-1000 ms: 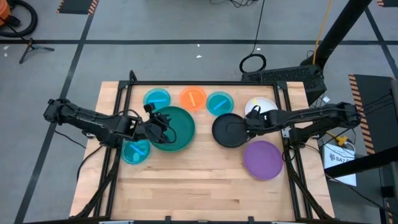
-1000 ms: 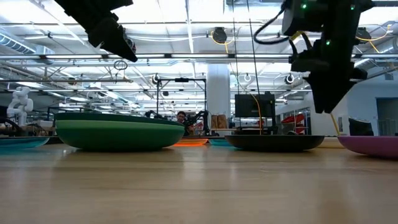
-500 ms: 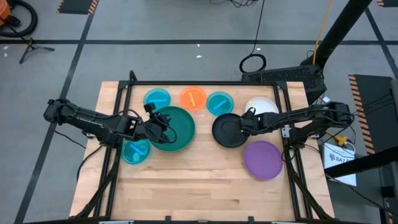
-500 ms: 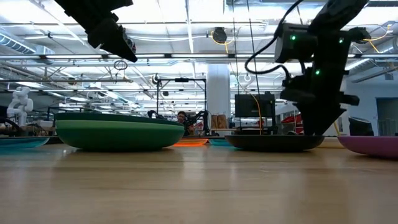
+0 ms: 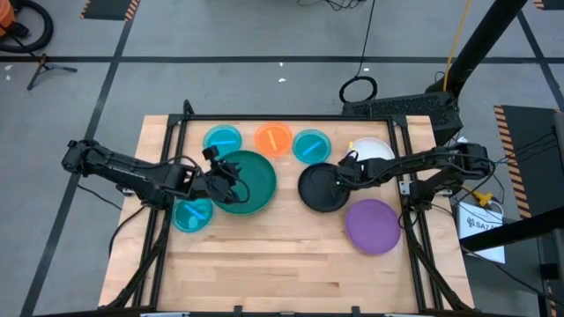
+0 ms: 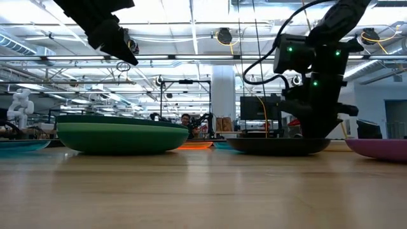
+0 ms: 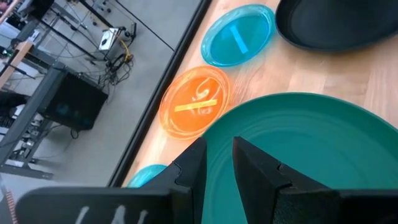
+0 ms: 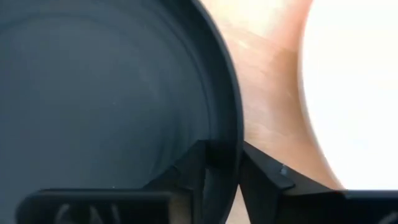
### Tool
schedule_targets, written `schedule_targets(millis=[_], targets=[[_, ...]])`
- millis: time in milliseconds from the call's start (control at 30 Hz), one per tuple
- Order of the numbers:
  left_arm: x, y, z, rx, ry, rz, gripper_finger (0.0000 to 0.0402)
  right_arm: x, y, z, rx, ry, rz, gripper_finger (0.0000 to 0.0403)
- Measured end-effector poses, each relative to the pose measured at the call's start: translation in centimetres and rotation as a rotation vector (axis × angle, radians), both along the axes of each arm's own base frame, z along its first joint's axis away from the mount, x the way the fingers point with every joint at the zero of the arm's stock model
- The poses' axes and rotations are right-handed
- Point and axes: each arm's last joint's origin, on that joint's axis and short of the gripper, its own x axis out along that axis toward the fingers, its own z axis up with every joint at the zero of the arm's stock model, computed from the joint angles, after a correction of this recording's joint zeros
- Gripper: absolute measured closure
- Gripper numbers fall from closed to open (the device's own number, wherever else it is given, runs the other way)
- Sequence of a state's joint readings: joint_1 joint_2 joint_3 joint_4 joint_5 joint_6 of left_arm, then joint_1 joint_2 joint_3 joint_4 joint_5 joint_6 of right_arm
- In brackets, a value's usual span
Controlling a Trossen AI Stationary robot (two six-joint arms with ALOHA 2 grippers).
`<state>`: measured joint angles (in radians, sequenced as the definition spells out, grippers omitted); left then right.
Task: Stack plastic plates
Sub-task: Stack the black plate on top of the dark green plate
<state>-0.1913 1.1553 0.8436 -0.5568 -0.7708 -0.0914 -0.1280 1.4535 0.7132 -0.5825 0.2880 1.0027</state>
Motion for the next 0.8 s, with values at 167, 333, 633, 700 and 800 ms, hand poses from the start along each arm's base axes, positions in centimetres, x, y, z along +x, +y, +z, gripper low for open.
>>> schedule_targets(millis=[167,333,633,700,800], targets=[[0.0,0.0,0.0,0.003,0.002,-0.002,0.0316,0.6,-0.1,0.1,-0.010,-0.055,0.027,0.0369],[0.0,0.0,0.0,0.002,0.001,-0.002,0.0316,1.1,-0.1,0.5,-0.025,-0.110,0.065,0.0395],[0.1,0.0,0.1,0.009,-0.001,-0.010,0.0316,1.0,-0.1,3.9,-0.082,-0.323,0.115,0.0398],[0.1,0.0,0.1,0.014,0.005,-0.015,0.0316,1.5,-0.2,4.6,-0.105,-0.412,0.125,0.0398],[-0.1,0.0,0.3,0.019,0.000,-0.023,0.0316,2.5,-0.3,5.3,-0.145,-0.522,0.162,0.0399]])
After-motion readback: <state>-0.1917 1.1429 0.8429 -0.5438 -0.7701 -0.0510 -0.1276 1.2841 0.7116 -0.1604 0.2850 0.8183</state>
